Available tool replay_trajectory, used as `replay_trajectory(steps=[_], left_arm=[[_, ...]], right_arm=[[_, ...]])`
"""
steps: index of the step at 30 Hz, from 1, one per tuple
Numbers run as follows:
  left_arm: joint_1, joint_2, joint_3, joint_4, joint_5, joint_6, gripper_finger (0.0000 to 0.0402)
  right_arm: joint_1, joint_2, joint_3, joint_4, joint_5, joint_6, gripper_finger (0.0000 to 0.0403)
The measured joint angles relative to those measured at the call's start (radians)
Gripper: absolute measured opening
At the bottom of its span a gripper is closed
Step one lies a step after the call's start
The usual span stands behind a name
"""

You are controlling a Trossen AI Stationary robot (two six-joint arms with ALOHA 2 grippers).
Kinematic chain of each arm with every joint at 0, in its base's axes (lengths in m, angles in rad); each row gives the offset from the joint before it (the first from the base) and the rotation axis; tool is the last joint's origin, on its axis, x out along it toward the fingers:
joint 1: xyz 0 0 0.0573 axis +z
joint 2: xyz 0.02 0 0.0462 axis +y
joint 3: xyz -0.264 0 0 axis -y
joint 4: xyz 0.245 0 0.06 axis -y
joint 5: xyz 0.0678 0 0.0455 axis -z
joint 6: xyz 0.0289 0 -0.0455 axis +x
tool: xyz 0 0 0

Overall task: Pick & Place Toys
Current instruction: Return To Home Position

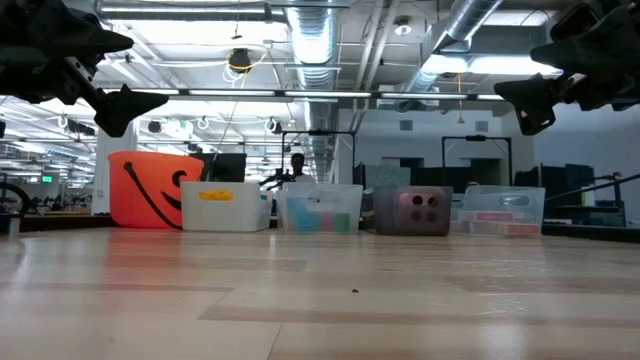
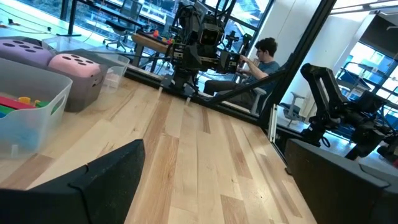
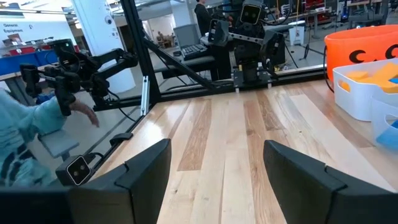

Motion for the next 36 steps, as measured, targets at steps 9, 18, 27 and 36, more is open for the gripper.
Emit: replay_trajectory(steps=[9, 18, 27, 36], left_arm=[[0.0, 0.0, 0.0, 0.001, -0.001, 0.0, 0.0382], [0.0, 0.0, 0.0, 0.002, -0.001, 0.0, 0.0385], [0.0, 0.0, -0.001, 0.002, -0.001, 0.0, 0.0379], [0.0, 0.0, -0.001, 0.002, -0.001, 0.0, 0.0379]], right_arm=[[0.0, 0.0, 0.0, 0.0, 0.001, 0.0, 0.0249], [0.0, 0.0, -0.001, -0.001, 0.001, 0.0, 0.0249], [0.0, 0.0, -0.002, -0.001, 0.001, 0.0, 0.0249], [0.0, 0.0, -0.002, -0.001, 0.001, 0.001, 0.0249]])
